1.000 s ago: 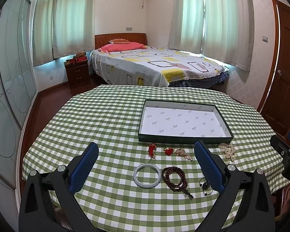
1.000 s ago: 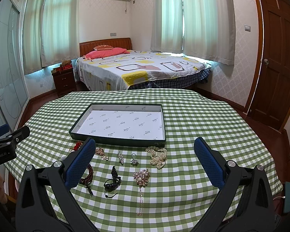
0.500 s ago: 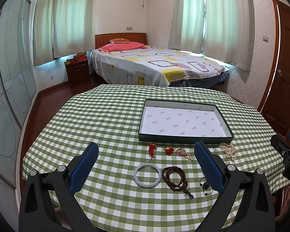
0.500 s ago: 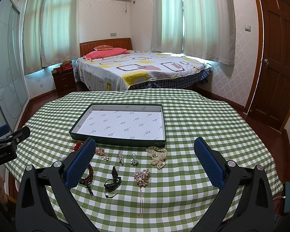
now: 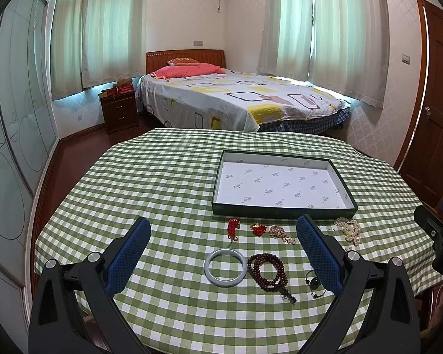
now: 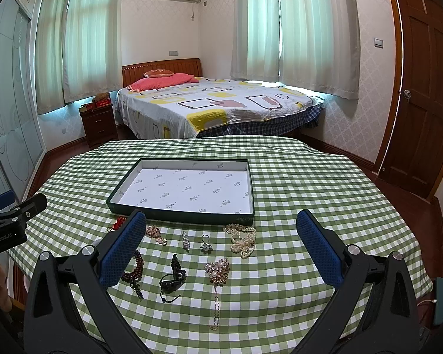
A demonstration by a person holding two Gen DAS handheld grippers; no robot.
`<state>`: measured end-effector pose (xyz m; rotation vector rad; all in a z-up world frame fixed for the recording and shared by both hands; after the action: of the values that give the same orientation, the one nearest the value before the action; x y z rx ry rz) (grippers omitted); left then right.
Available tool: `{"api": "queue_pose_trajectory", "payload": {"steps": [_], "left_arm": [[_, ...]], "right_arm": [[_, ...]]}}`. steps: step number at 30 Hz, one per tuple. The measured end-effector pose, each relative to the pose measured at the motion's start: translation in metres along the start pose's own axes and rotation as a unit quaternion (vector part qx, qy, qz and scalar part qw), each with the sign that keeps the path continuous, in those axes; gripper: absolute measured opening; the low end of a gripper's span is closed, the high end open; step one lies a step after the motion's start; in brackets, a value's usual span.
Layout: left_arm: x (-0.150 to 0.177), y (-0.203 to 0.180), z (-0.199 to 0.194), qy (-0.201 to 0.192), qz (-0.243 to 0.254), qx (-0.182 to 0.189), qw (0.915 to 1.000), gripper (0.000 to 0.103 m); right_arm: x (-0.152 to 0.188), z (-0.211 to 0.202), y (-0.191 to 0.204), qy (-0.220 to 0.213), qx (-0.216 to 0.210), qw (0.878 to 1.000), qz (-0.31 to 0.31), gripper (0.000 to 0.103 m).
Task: Organize jewelry
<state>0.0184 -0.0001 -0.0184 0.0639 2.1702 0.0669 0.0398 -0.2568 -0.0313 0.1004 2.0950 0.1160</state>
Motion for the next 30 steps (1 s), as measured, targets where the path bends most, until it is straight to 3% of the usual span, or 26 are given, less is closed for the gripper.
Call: {"api": "queue_pose_trajectory", "payload": {"steps": [9, 16, 30], "left_arm": [[0.003, 0.003, 0.004, 0.006, -0.001, 0.0, 1.0, 0.096], [0.008, 0.009, 0.023, 0.015, -0.002, 0.007, 0.9999, 0.096], [0.068, 0.014, 0.125, 0.14, -0.003, 0.036, 0.9895, 0.096]], "right_arm": [[0.002, 0.002, 0.001, 0.002, -0.001, 1.0, 0.001, 0.099], [0.016, 0.027, 0.0, 0.02, -0.008, 1.0, 0.005, 0.099], [0.074, 0.113, -0.018, 0.113, -0.004, 0.993, 0.021, 0.099]]}}
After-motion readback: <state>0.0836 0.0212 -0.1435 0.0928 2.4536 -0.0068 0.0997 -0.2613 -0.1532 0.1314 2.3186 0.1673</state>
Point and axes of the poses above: each gripper's, at about its wrist camera, not at the fingertips, and z roughly the way its jaws point, y to its left, x to its underside, the point moved 3 cm from there along z, roughly the way its jaws point, and after that the axes turned 7 degrees about z, right-handed, at the moved point
